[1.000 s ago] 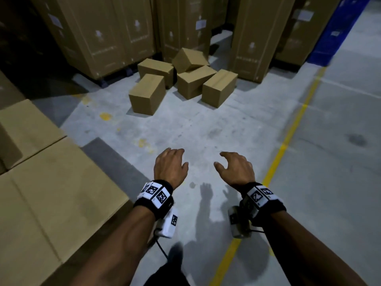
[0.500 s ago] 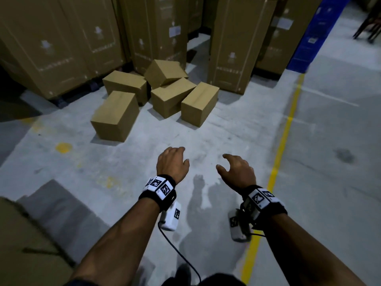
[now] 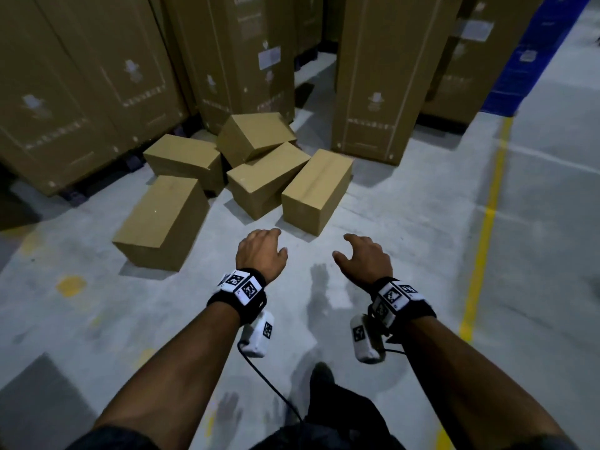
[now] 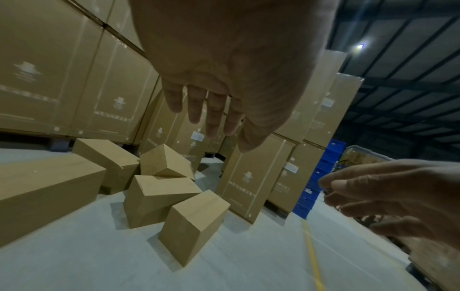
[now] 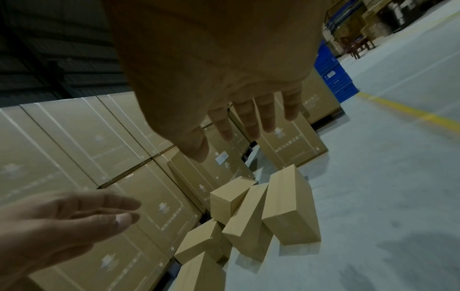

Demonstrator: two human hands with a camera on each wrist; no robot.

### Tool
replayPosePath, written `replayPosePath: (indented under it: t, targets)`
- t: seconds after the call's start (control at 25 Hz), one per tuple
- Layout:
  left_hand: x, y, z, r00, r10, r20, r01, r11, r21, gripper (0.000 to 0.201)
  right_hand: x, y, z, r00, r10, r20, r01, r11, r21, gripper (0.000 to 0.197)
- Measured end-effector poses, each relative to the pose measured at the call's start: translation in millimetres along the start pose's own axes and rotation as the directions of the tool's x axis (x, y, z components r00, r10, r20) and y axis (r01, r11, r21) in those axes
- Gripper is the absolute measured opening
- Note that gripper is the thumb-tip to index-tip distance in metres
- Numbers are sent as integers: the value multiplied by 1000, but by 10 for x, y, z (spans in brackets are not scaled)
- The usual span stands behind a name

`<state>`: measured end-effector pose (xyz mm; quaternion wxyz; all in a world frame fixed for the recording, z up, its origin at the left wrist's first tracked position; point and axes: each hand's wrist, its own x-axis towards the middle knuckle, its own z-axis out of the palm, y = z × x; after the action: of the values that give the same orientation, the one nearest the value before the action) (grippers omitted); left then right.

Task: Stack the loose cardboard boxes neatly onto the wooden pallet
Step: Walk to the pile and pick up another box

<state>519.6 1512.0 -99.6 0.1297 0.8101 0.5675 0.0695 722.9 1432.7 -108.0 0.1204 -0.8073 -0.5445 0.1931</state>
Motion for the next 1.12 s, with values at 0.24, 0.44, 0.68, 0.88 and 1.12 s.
replayPosePath:
  t: [0.24,0.44,0.68,0.88,1.12]
  targets:
    - [1757,96,-189,988,-148,53,155,973,-171,49,1871,-96,-625,1000,18,3,-18,1000,-3,57]
    - [3341,57,124,963,-192,188,249,903,-349,49,3285,1,-604,979,192,69,-203,947,251,62]
    - [5537,-104,716,884,-224,411,418,772,-479,55,5066,131,-226,890,405,211,-444,663,602,70]
    - [6875,-368,1418,836,-240,493,472,773,-424,59,6390,415,336,817,464,343,-567,538,623,74]
    - [8153,-840,2995,838,-261,479,484,761,-433,76,7918,1105,1518,816,457,355,-560,470,682,83]
